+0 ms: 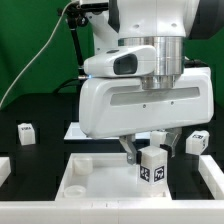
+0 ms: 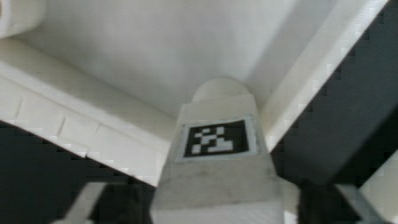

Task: Assemble one leg

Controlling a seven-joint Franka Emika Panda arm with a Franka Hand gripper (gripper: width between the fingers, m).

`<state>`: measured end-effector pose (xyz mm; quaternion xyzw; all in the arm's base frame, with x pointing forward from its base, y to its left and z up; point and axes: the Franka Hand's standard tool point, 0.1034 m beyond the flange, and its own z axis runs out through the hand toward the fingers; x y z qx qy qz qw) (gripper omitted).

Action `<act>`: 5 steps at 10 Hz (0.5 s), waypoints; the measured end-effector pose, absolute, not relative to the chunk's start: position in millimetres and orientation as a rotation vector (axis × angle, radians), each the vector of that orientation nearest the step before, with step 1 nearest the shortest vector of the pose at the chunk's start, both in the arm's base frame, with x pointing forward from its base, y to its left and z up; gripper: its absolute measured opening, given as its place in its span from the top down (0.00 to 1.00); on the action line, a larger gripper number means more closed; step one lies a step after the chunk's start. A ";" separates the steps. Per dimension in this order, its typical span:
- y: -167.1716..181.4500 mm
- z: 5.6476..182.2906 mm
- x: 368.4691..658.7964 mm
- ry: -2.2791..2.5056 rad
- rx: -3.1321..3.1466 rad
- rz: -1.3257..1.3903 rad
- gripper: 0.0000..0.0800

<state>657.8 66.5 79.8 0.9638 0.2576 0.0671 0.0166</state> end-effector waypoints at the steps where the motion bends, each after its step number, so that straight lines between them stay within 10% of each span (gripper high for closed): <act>1: 66.6 79.8 657.8 0.801 2.996 0.209 0.64; 5: 67.1 79.7 657.8 0.551 3.067 0.214 0.64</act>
Offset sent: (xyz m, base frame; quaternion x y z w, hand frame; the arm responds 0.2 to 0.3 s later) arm 0.0000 0.0000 0.0000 0.0000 0.0000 0.0650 0.9979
